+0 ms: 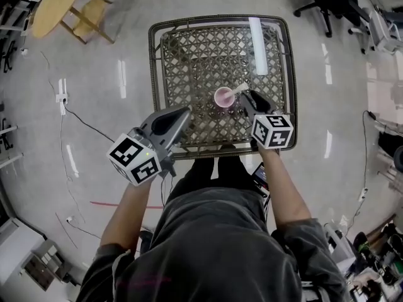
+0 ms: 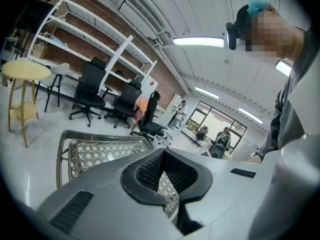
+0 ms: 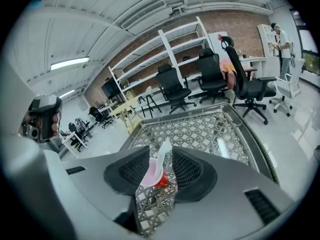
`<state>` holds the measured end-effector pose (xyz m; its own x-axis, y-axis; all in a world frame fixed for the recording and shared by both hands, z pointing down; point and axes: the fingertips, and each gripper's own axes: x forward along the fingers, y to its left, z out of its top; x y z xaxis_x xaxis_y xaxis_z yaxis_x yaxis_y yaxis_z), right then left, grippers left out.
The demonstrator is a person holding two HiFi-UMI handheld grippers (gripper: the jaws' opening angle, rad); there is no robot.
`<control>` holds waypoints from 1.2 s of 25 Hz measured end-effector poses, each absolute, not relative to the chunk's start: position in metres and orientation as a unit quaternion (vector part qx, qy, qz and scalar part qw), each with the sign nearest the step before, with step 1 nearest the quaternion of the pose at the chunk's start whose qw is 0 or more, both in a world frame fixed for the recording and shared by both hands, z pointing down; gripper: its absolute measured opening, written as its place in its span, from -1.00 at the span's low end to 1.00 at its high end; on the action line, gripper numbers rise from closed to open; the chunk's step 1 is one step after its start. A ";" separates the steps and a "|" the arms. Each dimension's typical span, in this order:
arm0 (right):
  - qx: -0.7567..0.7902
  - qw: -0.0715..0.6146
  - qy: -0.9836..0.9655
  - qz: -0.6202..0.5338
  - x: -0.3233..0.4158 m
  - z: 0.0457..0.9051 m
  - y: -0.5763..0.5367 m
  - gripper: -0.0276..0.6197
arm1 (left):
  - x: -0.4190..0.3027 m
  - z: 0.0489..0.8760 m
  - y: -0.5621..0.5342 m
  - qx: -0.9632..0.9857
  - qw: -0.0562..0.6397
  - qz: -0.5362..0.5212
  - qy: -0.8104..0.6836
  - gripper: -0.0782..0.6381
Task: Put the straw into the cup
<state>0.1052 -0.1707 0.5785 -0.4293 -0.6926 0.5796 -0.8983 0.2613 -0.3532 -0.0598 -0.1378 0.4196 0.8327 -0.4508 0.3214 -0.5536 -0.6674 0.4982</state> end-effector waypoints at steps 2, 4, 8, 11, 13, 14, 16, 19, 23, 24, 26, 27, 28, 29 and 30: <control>0.512 0.155 -0.781 0.321 0.106 0.569 -0.169 -0.60 | -0.059 0.418 -0.136 0.909 0.300 0.083 -0.276 -0.76; 0.514 0.152 -0.784 0.314 0.107 0.559 -0.168 -0.60 | -0.058 0.416 -0.136 0.909 0.300 0.082 -0.277 -0.76; 0.514 0.150 -0.792 0.293 0.105 0.537 -0.166 -0.60 | -0.057 0.415 -0.136 0.912 0.293 0.079 -0.275 -0.76; 0.510 0.160 -0.803 0.264 0.100 0.517 -0.165 -0.60 | -0.056 0.412 -0.136 0.914 0.290 0.078 -0.273 -0.76; 0.508 0.160 -0.808 0.252 0.099 0.504 -0.164 -0.60 | -0.055 0.409 -0.136 0.915 0.287 0.078 -0.271 -0.76; 0.507 0.158 -0.810 0.249 0.098 0.499 -0.164 -0.60 | -0.055 0.408 -0.136 0.916 0.287 0.078 -0.270 -0.76; 0.507 0.153 -0.812 0.244 0.096 0.489 -0.162 -0.60 | -0.056 0.407 -0.135 0.917 0.284 0.077 -0.269 -0.76; 0.507 0.150 -0.815 0.237 0.095 0.480 -0.157 -0.60 | -0.056 0.406 -0.133 0.919 0.280 0.076 -0.267 -0.76; 0.507 0.144 -0.818 0.231 0.094 0.464 -0.152 -0.60 | -0.055 0.396 -0.135 0.923 0.270 0.071 -0.265 -0.76; 0.508 0.142 -0.818 0.229 0.093 0.460 -0.151 -0.60 | -0.055 0.392 -0.136 0.924 0.267 0.070 -0.264 -0.76; 0.511 0.140 -0.818 0.224 0.093 0.452 -0.149 -0.60 | -0.055 0.386 -0.136 0.926 0.262 0.067 -0.262 -0.76; 0.512 0.140 -0.818 0.221 0.092 0.448 -0.147 -0.60 | -0.055 0.384 -0.136 0.927 0.260 0.066 -0.262 -0.76; 0.512 0.139 -0.819 0.217 0.091 0.444 -0.146 -0.60 | -0.055 0.382 -0.135 0.928 0.257 0.065 -0.261 -0.76; 0.512 0.138 -0.820 0.214 0.090 0.440 -0.145 -0.60 | -0.055 0.380 -0.135 0.929 0.255 0.063 -0.261 -0.76; 0.512 0.137 -0.822 0.210 0.089 0.435 -0.143 -0.60 | -0.055 0.378 -0.134 0.929 0.254 0.062 -0.261 -0.76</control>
<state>0.0891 -0.1432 0.4351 -0.4383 -0.7837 0.4401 -0.8987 0.3882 -0.2039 -0.0546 -0.1345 0.3780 0.8564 -0.4532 0.2475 -0.5161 -0.7354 0.4392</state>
